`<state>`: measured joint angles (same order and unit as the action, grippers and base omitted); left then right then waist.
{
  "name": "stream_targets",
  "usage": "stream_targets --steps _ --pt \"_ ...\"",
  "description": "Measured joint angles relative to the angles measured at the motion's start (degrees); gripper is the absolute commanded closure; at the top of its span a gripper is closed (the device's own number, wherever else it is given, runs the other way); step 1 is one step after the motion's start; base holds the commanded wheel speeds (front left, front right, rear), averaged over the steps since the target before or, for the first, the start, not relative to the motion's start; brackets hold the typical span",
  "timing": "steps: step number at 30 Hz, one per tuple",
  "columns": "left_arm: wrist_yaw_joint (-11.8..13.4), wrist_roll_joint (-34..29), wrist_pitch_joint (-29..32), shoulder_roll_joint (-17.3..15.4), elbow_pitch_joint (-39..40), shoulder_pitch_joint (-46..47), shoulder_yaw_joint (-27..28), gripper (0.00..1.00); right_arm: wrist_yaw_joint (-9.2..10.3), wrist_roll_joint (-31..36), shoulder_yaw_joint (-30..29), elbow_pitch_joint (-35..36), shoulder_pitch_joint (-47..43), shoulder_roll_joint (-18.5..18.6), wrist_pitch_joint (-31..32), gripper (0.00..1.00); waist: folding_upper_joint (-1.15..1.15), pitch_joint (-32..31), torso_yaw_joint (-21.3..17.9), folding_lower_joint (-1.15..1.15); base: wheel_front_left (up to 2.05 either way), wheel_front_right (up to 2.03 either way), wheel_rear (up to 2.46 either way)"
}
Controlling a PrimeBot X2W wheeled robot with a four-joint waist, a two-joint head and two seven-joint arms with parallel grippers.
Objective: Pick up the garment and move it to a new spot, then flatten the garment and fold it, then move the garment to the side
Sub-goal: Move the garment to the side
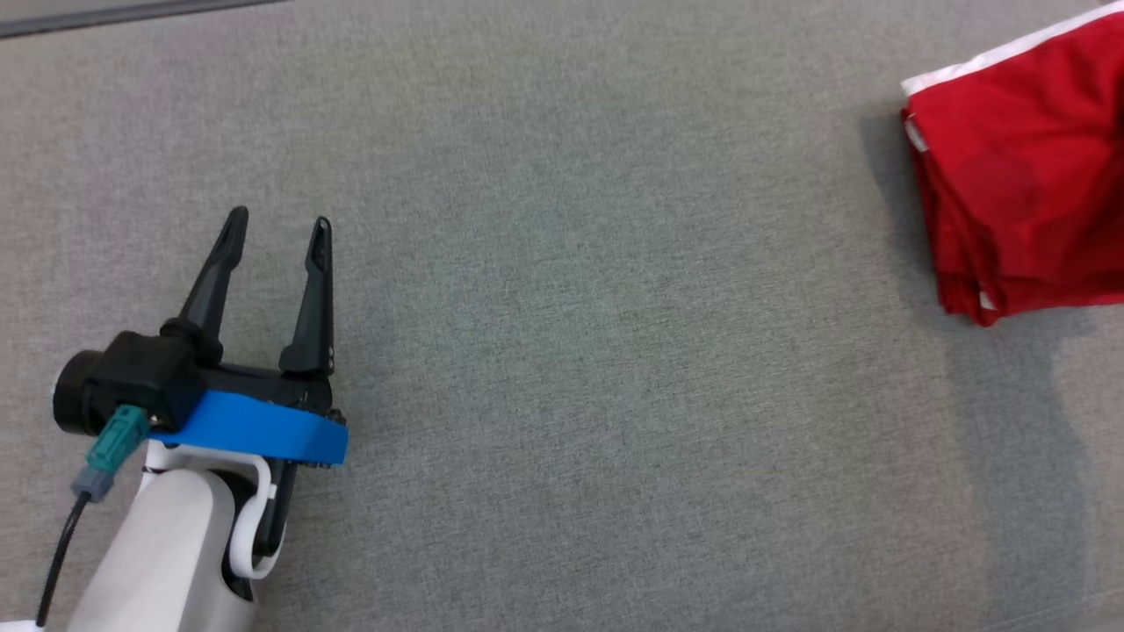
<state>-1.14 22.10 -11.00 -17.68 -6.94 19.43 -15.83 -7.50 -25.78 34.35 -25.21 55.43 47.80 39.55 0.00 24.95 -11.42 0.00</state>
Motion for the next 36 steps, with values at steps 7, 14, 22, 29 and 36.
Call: stream_targets --steps 7,14,22,29,36 --pt "0.02 -0.49 1.89 -1.96 2.45 1.63 0.07 0.0 0.0 2.58 -4.12 -7.79 -0.87 0.13 -7.42 1.0 0.0 4.34 0.57 0.0 0.0 0.0 0.0" --pt "0.09 -1.18 2.66 -2.05 3.13 3.24 -1.04 0.0 0.0 8.76 -12.03 -15.81 -2.54 -5.61 -15.16 0.0 0.0 5.67 1.39 0.01 0.0 0.0 0.0" --pt "0.13 0.69 0.1 -0.35 -0.63 2.0 -0.86 0.0 0.01 10.6 -23.7 -17.07 -7.47 -12.93 -28.7 0.0 0.0 -0.8 2.82 0.0 0.0 0.0 0.0" --pt "1.36 3.19 -2.19 1.47 -3.69 -3.63 0.63 0.0 0.01 8.13 -30.64 -7.14 -18.46 -21.73 -38.08 0.0 0.0 -9.45 4.31 -0.02 0.0 0.0 0.0" --pt "2.1 4.72 -3.28 2.41 -4.66 -10.35 2.0 0.0 0.01 7.9 -32.26 6.41 -33.03 -29.03 -41.4 0.0 0.0 -17.16 6.0 -0.02 0.0 0.0 0.0"
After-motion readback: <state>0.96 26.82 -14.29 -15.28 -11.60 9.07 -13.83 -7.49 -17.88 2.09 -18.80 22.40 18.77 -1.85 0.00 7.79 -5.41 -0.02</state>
